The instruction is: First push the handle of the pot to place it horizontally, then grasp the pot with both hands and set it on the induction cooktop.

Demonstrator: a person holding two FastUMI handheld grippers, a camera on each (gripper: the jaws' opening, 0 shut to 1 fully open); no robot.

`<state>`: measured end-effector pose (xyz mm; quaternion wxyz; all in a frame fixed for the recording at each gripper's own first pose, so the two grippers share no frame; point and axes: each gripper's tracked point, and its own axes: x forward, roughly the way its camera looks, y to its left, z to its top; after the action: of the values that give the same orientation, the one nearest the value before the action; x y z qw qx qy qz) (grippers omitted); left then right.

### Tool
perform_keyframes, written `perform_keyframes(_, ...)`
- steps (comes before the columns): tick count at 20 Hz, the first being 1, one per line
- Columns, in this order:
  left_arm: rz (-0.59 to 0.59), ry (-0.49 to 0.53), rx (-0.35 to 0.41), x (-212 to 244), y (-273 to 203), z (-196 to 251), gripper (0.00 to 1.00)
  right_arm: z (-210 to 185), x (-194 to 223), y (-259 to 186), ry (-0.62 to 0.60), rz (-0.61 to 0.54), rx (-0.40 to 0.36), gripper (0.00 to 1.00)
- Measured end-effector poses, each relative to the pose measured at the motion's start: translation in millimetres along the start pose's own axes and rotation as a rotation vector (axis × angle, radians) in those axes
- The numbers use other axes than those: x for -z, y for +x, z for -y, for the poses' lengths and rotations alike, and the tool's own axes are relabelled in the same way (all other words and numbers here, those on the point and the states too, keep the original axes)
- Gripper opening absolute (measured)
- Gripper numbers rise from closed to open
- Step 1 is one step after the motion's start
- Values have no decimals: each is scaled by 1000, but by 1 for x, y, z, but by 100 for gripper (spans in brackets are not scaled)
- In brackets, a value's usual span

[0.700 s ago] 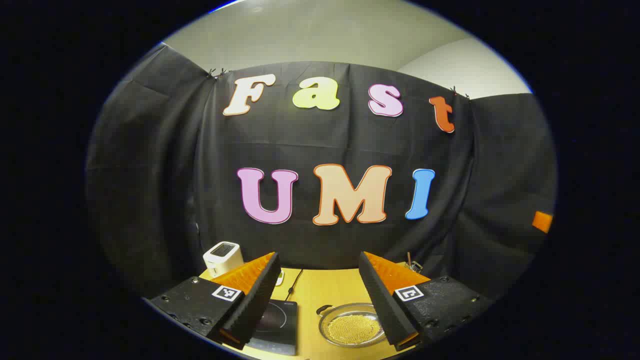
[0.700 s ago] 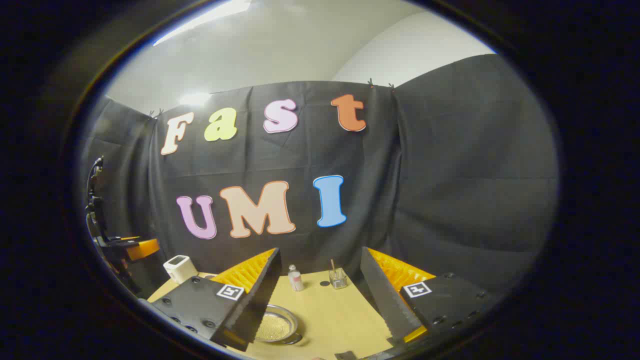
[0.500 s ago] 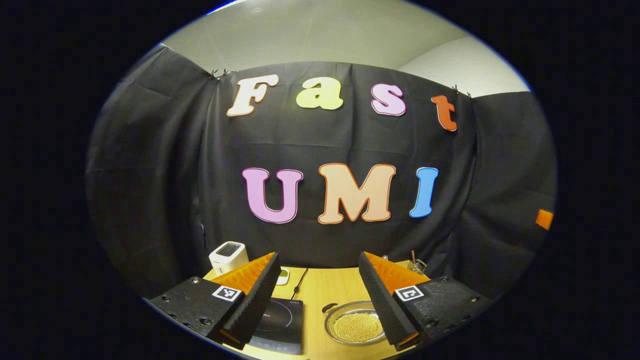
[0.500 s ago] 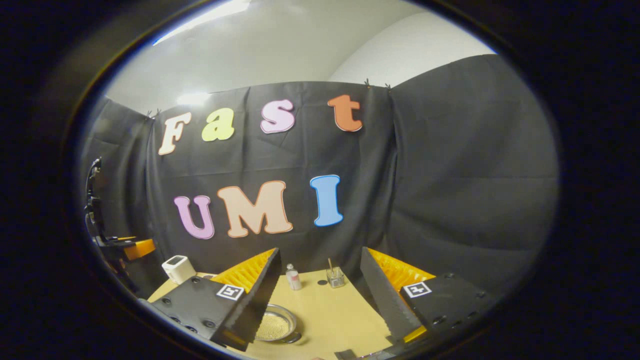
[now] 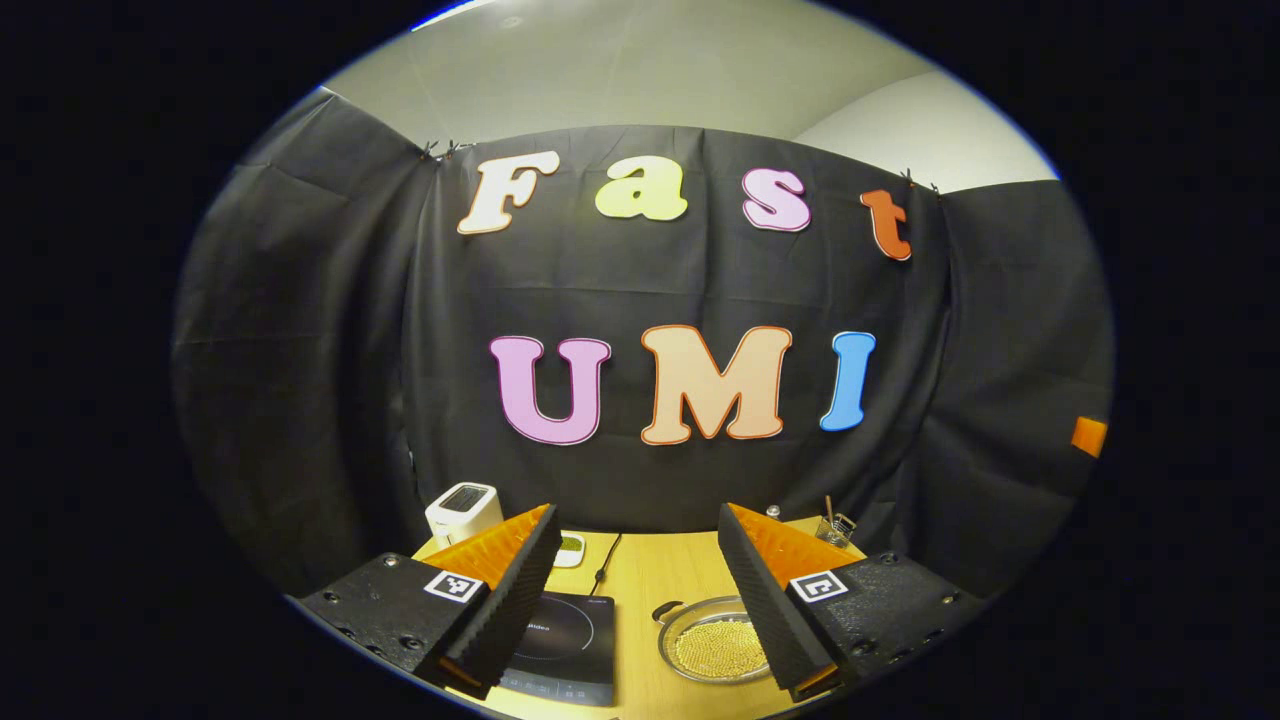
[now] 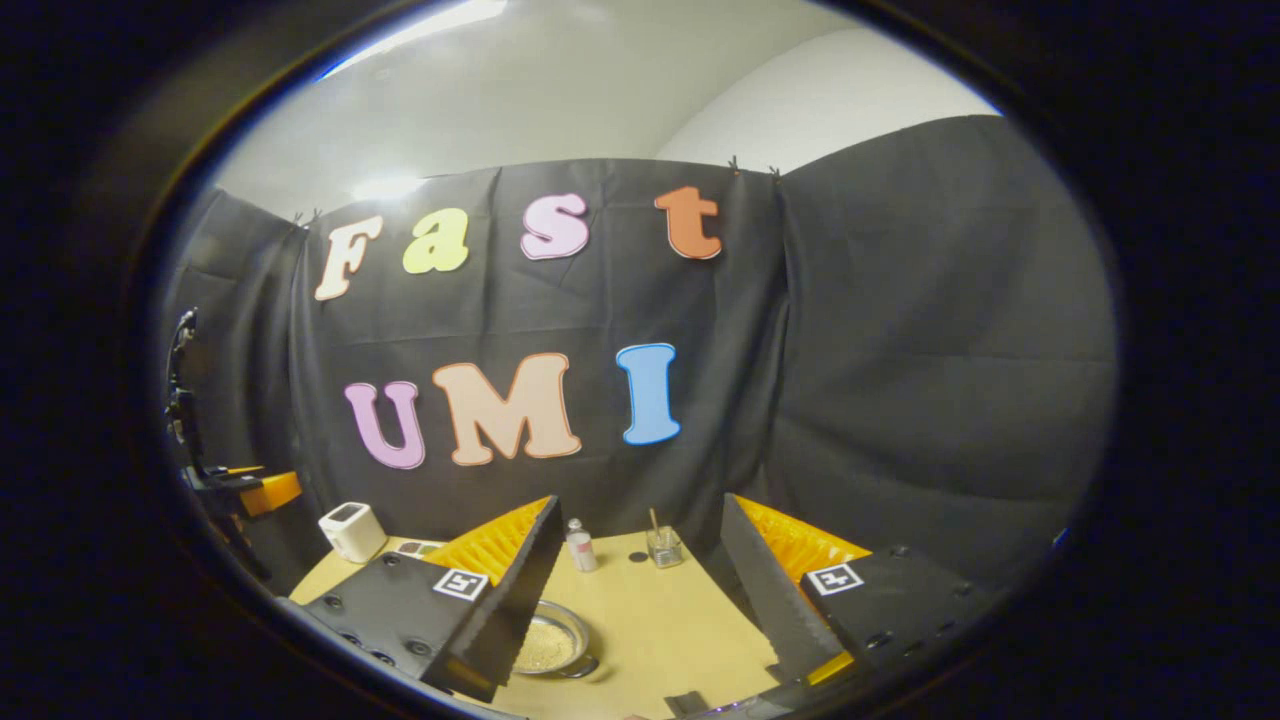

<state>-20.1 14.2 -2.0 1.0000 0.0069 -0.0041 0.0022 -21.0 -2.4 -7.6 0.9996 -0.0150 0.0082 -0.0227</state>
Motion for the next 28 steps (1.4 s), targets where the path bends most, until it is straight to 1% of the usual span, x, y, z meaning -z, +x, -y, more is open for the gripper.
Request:
perform_keyframes(1,-1,0,4,2,-1,0,92,1,0,-2,-2,1,4,94)
perform_keyframes(2,-2,-1,11,2,-1,2,95,0,-2,-3,1,2,4,94)
perform_keyframes(3,-2,-4,17,3,-2,2,96,-3,-2,-3,5,4,0,94)
perform_keyframes(8,-4,11,33,7,-5,1,95,-9,1,-3,-9,3,-3,94)
perform_keyframes(9,-4,13,35,8,-5,0,93,-12,3,-3,-14,0,-5,94)
perform_keyframes(10,-5,11,38,9,-6,0,93,-15,3,-4,-17,-2,-9,94)
perform_keyframes(11,-6,7,37,11,-7,-2,96,-18,3,-3,-20,-2,-12,94)
perform_keyframes(13,-3,-1,28,13,-7,-7,96,-23,5,-2,-27,-6,-17,94)
perform_keyframes(14,-6,-3,23,14,-7,-11,93,-26,5,-2,-30,-5,-19,94)
perform_keyframes(17,-12,-13,7,20,-9,-21,92,-40,7,-4,-41,-8,-44,94)
perform_keyframes(19,-19,-22,-3,26,-11,-30,92,-52,10,-4,-39,-15,-74,86)
perform_keyframes(20,-24,-27,-9,27,-11,-35,93,-61,12,-6,-34,-24,-98,70)
perform_keyframes(21,-30,-30,-15,30,-12,-40,93,-69,15,-5,-25,-32,-117,62)
perform_keyframes(22,-35,-33,-23,33,-13,-45,93,-76,17,-4,-18,-41,-134,45)
perform_keyframes(23,-43,-33,-34,36,-13,-52,92,-82,19,-4,-16,-47,-145,36)
perform_keyframes(24,-47,-33,-42,37,-13,-58,93,-86,23,-3,-25,-58,-148,23)
perform_keyframes(26,-54,-40,-64,40,-14,-71,92,-94,37,-1,-57,-90,-146,29)
perform_keyframes(27,-59,-40,-74,42,-14,-78,92,-100,42,-1,-63,-106,-151,18)
perform_keyframes(28,-59,-36,-83,42,-14,-84,92,-109,48,1,-61,-123,-158,17)
